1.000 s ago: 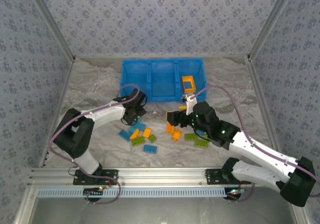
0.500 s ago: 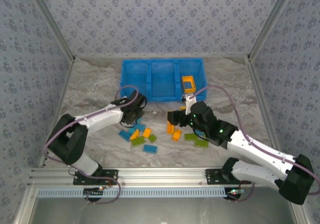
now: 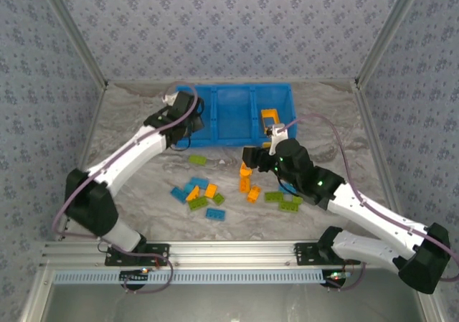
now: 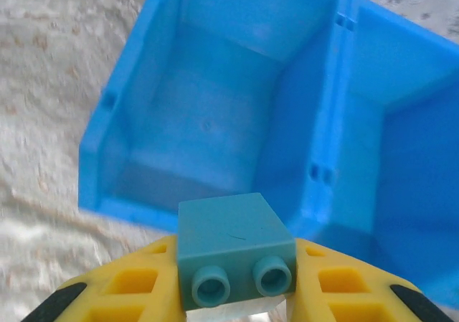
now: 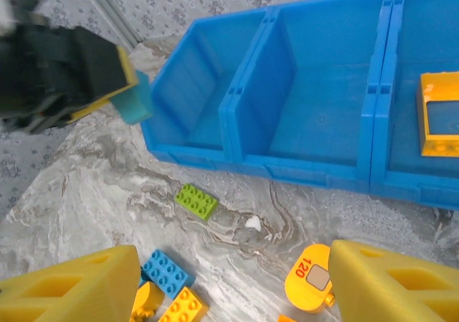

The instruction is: Sort the legos into containers by color

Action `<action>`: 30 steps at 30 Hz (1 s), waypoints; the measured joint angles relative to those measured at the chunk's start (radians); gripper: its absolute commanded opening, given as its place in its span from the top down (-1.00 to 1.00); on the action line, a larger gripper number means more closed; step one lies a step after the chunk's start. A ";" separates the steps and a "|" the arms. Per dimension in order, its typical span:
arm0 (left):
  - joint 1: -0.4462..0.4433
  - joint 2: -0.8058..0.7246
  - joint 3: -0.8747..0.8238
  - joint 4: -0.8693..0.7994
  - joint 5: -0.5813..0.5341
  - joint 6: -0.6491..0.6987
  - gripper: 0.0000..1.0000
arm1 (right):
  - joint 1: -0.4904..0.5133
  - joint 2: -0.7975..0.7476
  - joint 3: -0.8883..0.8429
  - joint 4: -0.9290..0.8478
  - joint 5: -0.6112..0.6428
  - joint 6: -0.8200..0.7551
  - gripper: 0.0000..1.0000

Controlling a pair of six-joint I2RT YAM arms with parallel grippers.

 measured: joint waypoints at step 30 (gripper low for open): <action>0.123 0.515 0.316 0.006 0.204 0.289 -0.05 | -0.028 0.035 0.045 -0.180 0.049 0.100 -0.39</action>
